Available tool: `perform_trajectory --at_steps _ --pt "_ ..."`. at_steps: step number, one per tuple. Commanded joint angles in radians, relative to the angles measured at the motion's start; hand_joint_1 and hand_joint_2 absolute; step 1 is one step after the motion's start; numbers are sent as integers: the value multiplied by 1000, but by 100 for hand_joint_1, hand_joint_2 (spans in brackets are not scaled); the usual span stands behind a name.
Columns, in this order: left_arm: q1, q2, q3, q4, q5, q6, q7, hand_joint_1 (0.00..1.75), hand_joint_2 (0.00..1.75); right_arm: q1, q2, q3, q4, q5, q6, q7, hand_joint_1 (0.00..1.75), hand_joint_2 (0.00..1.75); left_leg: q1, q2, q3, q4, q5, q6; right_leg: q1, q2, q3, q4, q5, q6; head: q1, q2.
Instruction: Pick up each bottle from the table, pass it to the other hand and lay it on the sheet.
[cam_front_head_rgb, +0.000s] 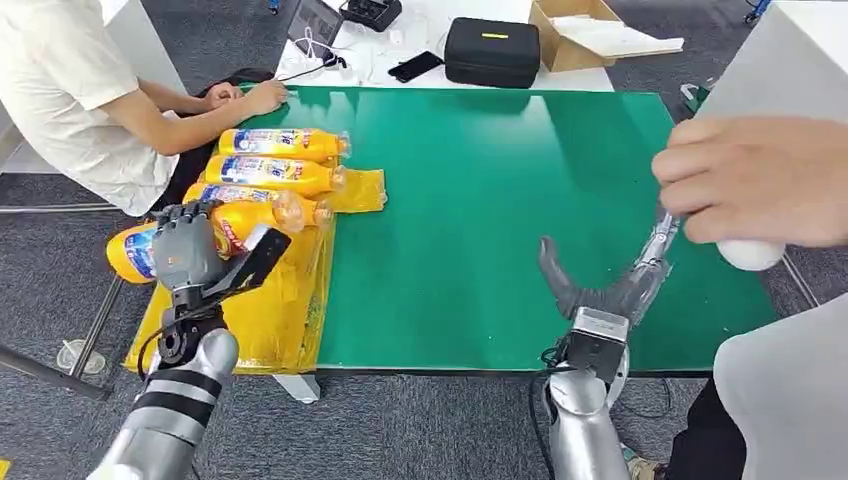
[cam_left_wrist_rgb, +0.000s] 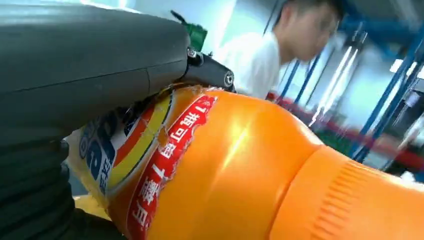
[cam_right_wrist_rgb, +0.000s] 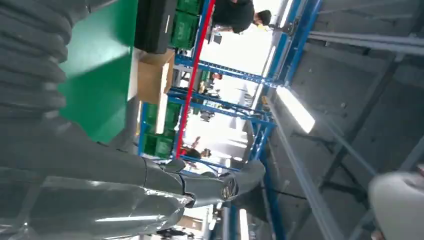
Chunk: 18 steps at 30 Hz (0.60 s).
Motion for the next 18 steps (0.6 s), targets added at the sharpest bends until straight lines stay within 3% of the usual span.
perform_trajectory --at_steps 1,11,13,15,17,18 --pt "-204 73 -116 362 -45 -144 53 175 175 -22 -78 89 70 -65 0 2 0 175 0 0 4 0 -1 1 1 -1 4 0 -2 -2 0 0" --pt "-216 50 -103 406 33 -267 -22 175 175 -24 -103 111 89 -115 0 2 0 175 0 1 4 0 -2 1 1 -1 4 0 -2 -2 0 0" --pt "-214 50 -108 408 42 -289 -37 164 175 -26 -105 116 92 -123 0 2 0 175 0 0 1 0 -1 1 0 -1 1 0 -1 -1 0 0" --pt "-214 50 -108 408 42 -289 -37 164 175 -26 -105 116 92 -123 0 2 0 175 0 1 2 0 -1 1 0 -1 2 -1 -1 -1 0 0" --pt "-214 50 -115 412 42 -303 -37 136 175 -29 -106 120 98 -128 1 2 0 175 0 0 2 0 -2 1 1 -1 2 0 -1 -1 0 0" --pt "-214 49 -119 415 42 -313 -36 99 175 -31 -106 122 102 -130 2 2 0 175 0 0 0 0 -1 1 1 -1 0 0 -1 -1 0 0"
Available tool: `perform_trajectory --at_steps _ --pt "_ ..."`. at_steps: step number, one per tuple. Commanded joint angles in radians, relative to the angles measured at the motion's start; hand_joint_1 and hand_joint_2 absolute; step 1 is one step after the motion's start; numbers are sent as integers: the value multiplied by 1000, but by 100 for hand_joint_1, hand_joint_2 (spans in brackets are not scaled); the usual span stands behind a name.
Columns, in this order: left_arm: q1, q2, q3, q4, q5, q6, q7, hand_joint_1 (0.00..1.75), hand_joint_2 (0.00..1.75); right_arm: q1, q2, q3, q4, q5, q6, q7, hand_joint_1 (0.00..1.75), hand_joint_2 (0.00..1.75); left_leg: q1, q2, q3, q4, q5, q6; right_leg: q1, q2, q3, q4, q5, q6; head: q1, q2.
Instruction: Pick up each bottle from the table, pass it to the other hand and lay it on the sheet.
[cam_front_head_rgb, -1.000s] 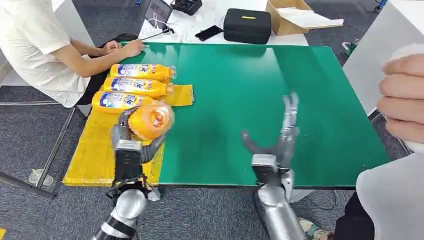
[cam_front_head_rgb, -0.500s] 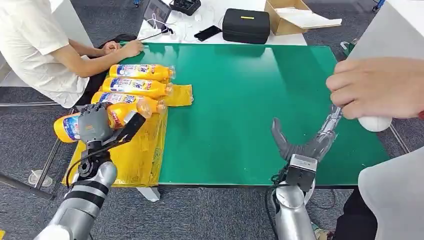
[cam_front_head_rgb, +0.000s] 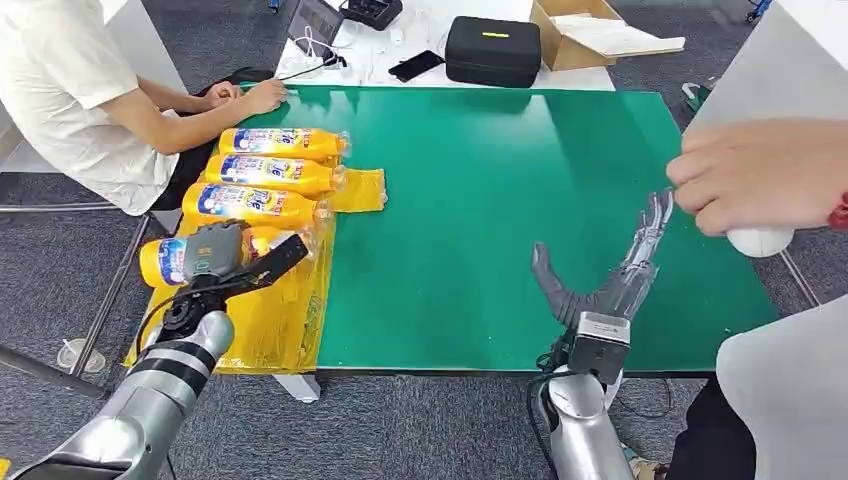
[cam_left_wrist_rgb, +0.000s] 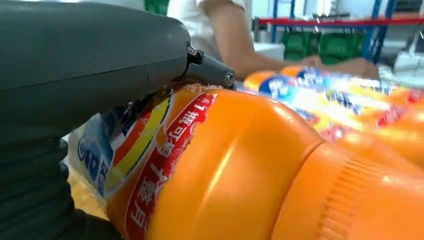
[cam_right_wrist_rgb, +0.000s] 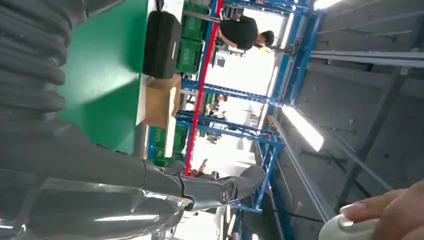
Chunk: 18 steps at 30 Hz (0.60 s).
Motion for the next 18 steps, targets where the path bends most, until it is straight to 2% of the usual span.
perform_trajectory --at_steps 1,2,3,9,10,11,12,15,18 --pt "-61 7 -57 110 9 -62 -11 65 175 -36 -40 37 76 -21 2 2 0 175 0 1 4 0 -2 1 1 -1 4 0 -1 -1 0 0" --pt "-61 7 -57 110 9 -62 -11 52 175 -36 -40 37 76 -21 2 2 0 175 0 1 2 0 -1 1 1 0 3 0 -1 -1 0 0" --pt "-61 7 -57 110 9 -62 -11 52 175 -36 -40 37 76 -21 2 2 0 175 0 2 7 0 -3 2 1 -1 8 0 -3 -2 0 0" --pt "-61 7 -57 110 9 -62 -11 52 175 -36 -40 37 76 -21 2 2 0 175 0 1 2 0 -1 1 1 0 2 0 -1 -1 0 0" --pt "-61 8 -59 113 10 -70 -11 23 175 -37 -40 38 79 -23 3 2 0 175 0 2 7 1 -3 1 1 -1 7 1 -3 -2 0 0" --pt "-59 7 -60 118 13 -82 -8 7 175 -37 -42 38 83 -26 5 2 0 175 0 1 3 0 -2 1 1 0 3 0 -1 -1 0 0" --pt "-62 5 -60 125 18 -103 -2 0 175 -38 -41 36 91 -28 6 2 0 175 0 1 5 1 -2 1 1 0 5 0 -2 -2 0 0" --pt "-56 9 -67 134 20 -131 -4 0 175 -38 -43 34 94 -35 11 2 0 175 0 1 3 0 -1 1 1 0 3 0 -1 -1 0 0" --pt "-55 12 -81 141 26 -170 -11 0 175 -43 -43 37 100 -36 14 2 0 175 0 2 11 0 -4 2 1 -1 10 0 -4 -3 0 0"
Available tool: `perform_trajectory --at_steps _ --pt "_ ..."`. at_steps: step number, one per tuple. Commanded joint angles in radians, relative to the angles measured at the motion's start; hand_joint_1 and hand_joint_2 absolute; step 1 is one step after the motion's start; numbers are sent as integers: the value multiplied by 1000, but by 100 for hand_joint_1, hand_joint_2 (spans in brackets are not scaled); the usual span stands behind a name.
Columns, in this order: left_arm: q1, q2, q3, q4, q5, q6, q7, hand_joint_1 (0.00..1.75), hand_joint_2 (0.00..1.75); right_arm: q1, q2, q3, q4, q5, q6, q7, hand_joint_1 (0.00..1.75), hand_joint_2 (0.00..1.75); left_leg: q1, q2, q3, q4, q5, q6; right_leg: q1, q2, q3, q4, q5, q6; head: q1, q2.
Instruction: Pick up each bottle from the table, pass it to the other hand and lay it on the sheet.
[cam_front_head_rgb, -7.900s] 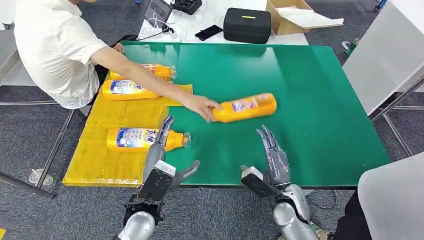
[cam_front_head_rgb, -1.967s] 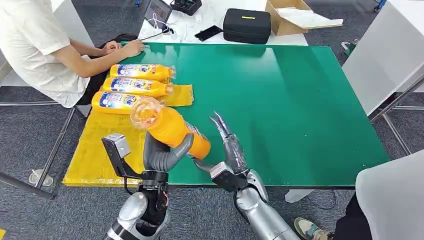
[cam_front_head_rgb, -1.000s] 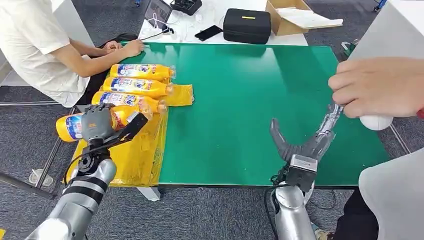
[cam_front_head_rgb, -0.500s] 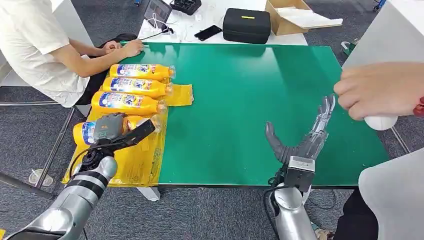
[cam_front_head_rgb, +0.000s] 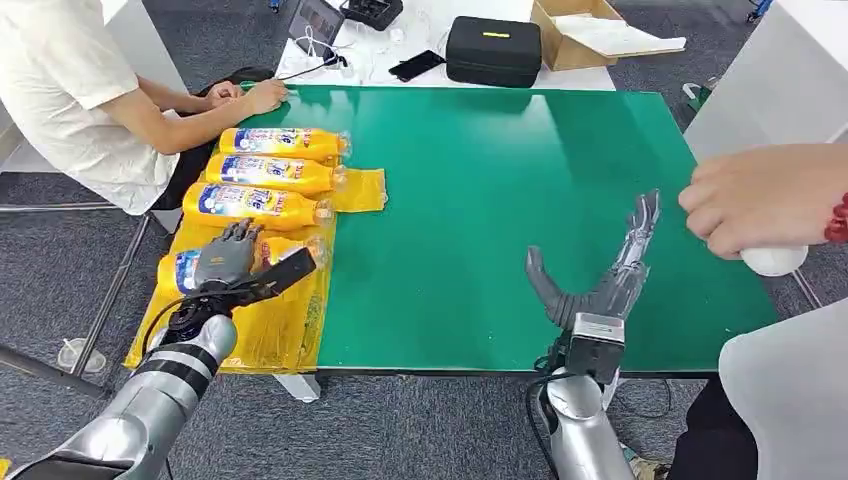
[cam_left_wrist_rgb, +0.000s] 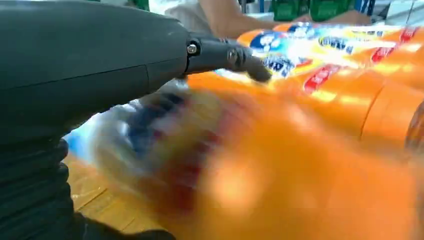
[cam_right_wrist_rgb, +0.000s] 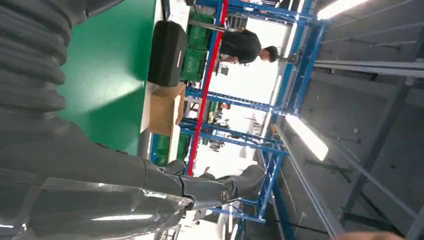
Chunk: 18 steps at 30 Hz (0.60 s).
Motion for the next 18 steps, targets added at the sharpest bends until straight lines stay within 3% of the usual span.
perform_trajectory --at_steps 1,10,16,18 --pt "-46 12 -58 92 14 -76 -5 0 175 -42 -23 12 75 -13 8 2 0 175 0 2 7 0 -3 1 1 0 7 0 -3 -2 0 0" --pt "-60 48 -102 104 31 -205 -114 0 175 -63 -19 8 99 -31 17 2 0 175 0 2 4 0 -1 1 0 1 3 0 -1 -1 0 0" --pt "-13 41 -76 2 99 -118 -202 0 175 -48 -22 -6 82 -28 9 2 0 175 0 1 4 0 -1 1 0 0 4 0 -1 -1 0 0" --pt "64 26 -45 -128 183 -62 -263 0 175 -30 -25 -16 62 -28 3 2 0 175 0 1 4 -1 -1 1 0 0 4 -1 -1 -1 0 0"
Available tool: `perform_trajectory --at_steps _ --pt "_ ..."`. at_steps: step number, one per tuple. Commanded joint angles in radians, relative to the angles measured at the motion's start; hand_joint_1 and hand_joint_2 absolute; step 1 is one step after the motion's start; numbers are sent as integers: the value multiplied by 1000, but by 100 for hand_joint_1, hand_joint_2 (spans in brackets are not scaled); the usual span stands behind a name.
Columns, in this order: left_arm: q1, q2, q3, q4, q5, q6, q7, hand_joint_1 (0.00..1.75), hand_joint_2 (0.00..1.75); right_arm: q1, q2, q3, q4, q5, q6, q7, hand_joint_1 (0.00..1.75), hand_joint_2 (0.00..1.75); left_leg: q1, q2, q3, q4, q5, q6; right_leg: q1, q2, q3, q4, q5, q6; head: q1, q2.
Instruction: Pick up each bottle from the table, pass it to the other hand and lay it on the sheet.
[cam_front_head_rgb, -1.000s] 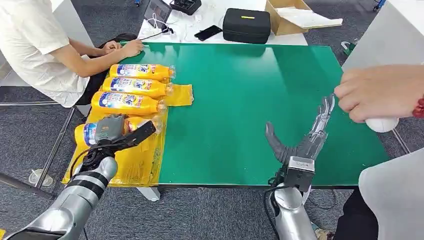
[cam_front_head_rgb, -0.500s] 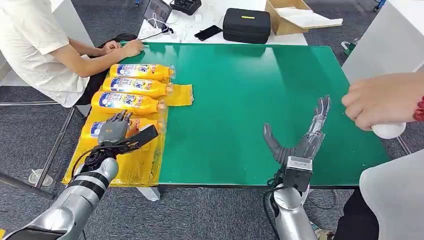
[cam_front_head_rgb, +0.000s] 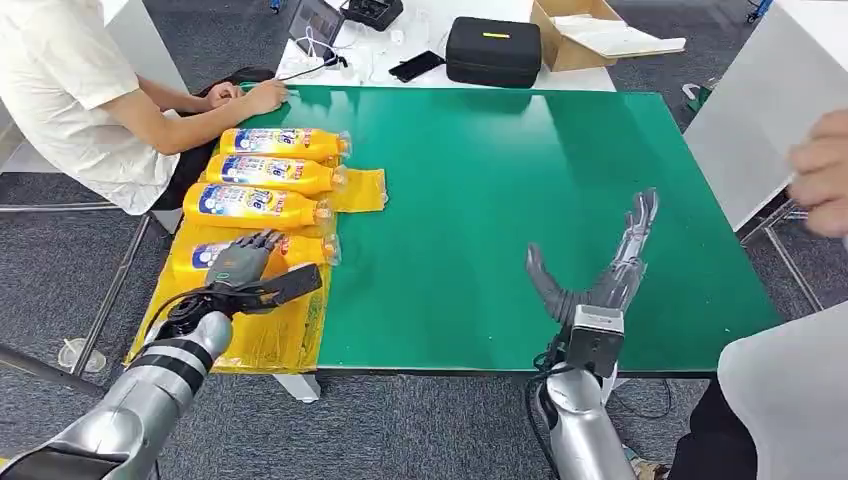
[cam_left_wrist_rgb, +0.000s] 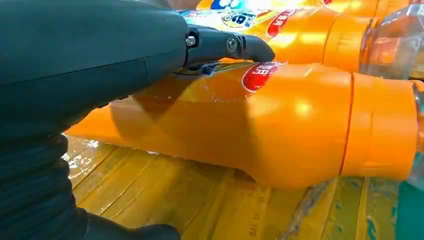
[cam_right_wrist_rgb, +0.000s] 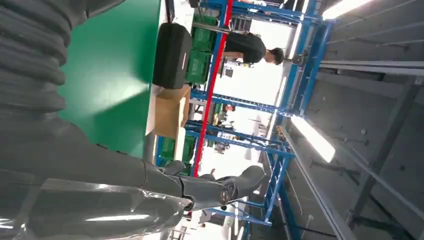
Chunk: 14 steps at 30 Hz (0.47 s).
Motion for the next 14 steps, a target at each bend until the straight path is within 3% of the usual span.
perform_trajectory --at_steps 1,5,14 --pt "130 -15 16 -214 163 130 -139 0 175 2 -21 -21 15 -1 -12 2 0 175 0 1 2 0 -1 1 0 0 2 -1 -1 -1 0 0" --pt "322 -29 -14 -516 310 183 -127 0 175 37 -24 -30 -2 11 -20 2 0 175 -1 2 5 -2 -2 1 -1 0 4 -2 -2 -1 0 0" --pt "412 -50 -76 -705 389 312 -107 0 175 53 -21 -36 2 25 -16 2 0 175 -1 1 3 1 -4 1 0 -1 2 0 -3 -2 0 0"
